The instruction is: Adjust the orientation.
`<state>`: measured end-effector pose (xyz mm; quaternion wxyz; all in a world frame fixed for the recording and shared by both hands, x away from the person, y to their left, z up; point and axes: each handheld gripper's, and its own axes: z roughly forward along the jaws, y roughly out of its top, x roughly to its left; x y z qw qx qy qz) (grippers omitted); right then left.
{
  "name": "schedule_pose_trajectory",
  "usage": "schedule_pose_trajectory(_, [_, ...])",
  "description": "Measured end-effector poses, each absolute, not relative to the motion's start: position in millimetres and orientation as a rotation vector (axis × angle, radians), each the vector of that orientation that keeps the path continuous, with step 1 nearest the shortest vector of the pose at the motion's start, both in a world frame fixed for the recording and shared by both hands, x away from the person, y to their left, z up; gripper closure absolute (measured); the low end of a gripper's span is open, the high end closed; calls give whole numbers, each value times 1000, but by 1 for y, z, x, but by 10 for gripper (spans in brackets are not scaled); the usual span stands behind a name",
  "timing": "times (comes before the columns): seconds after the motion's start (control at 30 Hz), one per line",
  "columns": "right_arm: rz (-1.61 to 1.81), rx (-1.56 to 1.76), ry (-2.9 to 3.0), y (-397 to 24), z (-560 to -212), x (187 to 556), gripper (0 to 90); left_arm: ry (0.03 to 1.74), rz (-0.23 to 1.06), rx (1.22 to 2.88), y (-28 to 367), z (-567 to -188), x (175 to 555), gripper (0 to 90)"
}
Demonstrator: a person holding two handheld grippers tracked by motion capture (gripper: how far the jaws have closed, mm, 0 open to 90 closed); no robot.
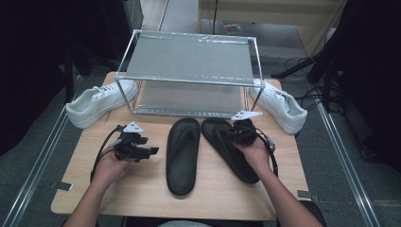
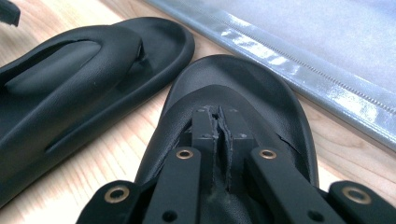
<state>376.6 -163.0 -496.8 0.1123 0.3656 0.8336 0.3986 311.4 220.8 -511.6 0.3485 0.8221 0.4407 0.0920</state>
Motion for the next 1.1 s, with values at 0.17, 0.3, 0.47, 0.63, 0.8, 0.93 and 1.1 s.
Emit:
schedule_pose_trajectory(0.17, [1165, 1069, 2443, -162, -497, 376, 862, 1143, 239, 2136, 221, -512, 311, 337])
schedule_pose_trajectory(0.3, [1183, 1083, 2450, -164, -495, 376, 852, 1139, 233, 2133, 221, -511, 311, 337])
schedule_pose_trajectory(0.47, [1227, 1102, 2442, -171, -491, 375, 850, 1138, 234, 2128, 221, -510, 312, 335])
schedule_pose_trajectory(0.63, [1242, 1112, 2436, -177, -489, 369, 851, 1131, 230, 2124, 219, -509, 315, 334])
schedule_pose_trajectory(0.8, [1247, 1123, 2444, -183, -489, 363, 856, 1124, 224, 2121, 215, -508, 322, 334])
schedule_pose_trajectory(0.93, [1241, 1132, 2456, -186, -491, 357, 864, 1120, 214, 2108, 213, -509, 327, 334])
schedule_pose_trajectory(1.1, [1227, 1130, 2477, -186, -494, 348, 873, 1120, 211, 2113, 210, -508, 335, 334])
